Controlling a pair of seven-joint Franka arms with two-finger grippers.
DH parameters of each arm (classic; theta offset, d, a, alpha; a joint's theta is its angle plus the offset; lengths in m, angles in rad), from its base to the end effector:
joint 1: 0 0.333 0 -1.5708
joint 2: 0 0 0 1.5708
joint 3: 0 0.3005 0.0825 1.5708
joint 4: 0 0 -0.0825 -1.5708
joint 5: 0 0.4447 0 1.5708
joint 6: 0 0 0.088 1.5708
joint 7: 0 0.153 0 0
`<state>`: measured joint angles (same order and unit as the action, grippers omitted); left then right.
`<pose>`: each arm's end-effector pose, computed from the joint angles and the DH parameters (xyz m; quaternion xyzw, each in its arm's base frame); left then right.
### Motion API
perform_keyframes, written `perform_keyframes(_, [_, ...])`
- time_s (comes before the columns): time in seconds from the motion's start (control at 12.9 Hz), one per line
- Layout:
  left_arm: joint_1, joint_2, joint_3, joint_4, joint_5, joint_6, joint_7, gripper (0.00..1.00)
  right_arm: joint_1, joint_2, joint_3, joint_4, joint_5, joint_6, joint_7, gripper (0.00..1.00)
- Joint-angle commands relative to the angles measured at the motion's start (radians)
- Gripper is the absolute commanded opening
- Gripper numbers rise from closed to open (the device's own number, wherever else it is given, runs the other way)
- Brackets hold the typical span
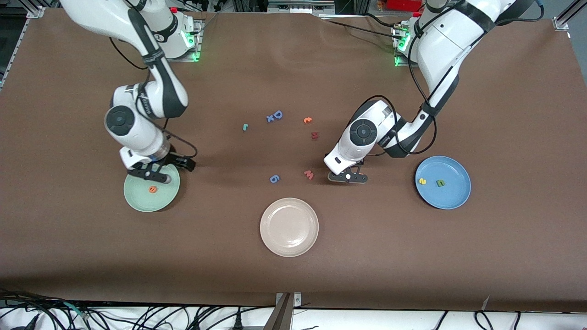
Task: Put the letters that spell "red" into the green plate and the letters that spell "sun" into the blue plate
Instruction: 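Grasp the yellow u and place it on the blue plate with the left gripper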
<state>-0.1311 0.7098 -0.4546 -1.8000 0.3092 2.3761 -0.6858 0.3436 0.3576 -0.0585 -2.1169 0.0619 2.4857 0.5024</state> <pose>0.5637 -0.3690 0.0769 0.9987 -0.0204 -0.0423 0.0220 0.5876 0.1719 0.1357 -0.9914 0.1308 -0.0023 0.0105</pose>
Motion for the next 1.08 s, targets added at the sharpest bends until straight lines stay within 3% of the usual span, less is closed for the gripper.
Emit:
perform_keyframes(0.0, [0.059, -0.053, -0.009, 0.046, 0.024, -0.122, 0.078, 0.17, -0.003, -0.035, 0.089, -0.037, 0.007, 0.004, 0.157, 1.00])
perform_keyframes(0.39, [0.186, -0.098, -0.007, 0.064, -0.015, -0.262, 0.386, 0.17, 0.008, -0.031, 0.187, -0.116, 0.007, 0.123, 0.347, 1.00])
perform_keyframes(0.62, [0.336, -0.142, -0.019, 0.041, -0.015, -0.331, 0.618, 0.17, 0.024, -0.019, 0.244, -0.133, 0.003, 0.151, 0.480, 1.00])
perform_keyframes(1.01, [0.507, -0.164, -0.035, -0.036, -0.015, -0.341, 0.813, 0.17, 0.087, 0.035, 0.243, -0.133, 0.002, 0.145, 0.585, 1.00])
